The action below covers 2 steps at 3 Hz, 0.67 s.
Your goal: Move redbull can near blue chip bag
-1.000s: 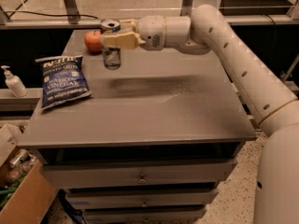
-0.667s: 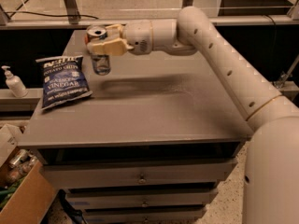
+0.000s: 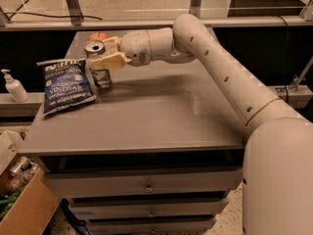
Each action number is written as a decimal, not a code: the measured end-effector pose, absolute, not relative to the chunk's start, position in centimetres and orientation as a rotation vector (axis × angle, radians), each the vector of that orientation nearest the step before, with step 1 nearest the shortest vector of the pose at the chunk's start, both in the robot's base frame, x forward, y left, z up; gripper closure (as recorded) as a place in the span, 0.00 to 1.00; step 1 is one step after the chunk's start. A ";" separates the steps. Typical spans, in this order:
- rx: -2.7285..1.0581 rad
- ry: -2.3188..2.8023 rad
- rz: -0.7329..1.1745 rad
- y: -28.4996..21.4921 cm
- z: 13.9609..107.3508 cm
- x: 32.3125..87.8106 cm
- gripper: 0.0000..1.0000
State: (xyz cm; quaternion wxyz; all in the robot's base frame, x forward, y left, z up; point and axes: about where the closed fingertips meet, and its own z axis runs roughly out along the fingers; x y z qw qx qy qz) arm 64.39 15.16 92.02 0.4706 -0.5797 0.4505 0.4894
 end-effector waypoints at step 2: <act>-1.490 1.140 1.225 16.3 89.0 63.1 0.84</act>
Offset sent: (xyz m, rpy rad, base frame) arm -0.0177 0.0106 -0.0485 -0.1114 0.0363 0.0579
